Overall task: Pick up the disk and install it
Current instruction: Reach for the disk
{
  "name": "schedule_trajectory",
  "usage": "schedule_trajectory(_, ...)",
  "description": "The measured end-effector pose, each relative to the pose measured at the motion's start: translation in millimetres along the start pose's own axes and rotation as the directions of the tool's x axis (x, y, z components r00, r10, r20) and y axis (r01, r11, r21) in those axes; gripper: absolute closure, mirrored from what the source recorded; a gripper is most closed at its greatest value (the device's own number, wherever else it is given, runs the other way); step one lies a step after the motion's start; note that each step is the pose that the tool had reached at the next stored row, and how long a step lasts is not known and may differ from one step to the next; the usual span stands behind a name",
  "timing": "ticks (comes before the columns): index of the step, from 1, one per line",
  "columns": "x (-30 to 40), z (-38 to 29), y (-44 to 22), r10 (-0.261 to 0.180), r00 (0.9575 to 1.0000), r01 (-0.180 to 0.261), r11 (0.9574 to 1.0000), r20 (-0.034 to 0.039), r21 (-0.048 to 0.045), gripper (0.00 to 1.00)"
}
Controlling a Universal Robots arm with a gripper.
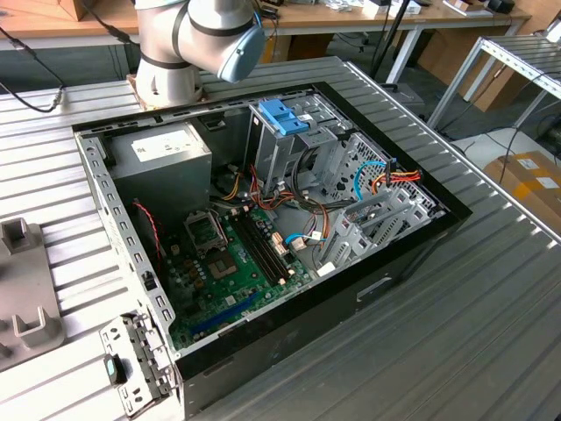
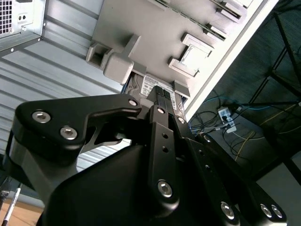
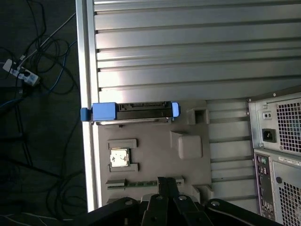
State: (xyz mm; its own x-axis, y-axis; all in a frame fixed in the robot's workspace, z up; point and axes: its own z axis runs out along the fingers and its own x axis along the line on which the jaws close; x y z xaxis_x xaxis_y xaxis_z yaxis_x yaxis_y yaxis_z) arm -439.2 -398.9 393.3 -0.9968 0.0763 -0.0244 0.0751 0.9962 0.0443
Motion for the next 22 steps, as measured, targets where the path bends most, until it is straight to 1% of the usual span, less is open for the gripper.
schedule_trajectory(7,8.5,-0.2,-0.6,0.0,1.0,0.0,1.0,0.0001,-0.0001,0.9)
schedule_trajectory(9,11.8,-0.3,-0.9,0.0,1.0,0.0,1.0,0.0001,-0.0001,0.9)
schedule_trajectory(22,25.3,-0.7,-1.9,0.0,1.0,0.0,1.0,0.0,0.0,0.9)
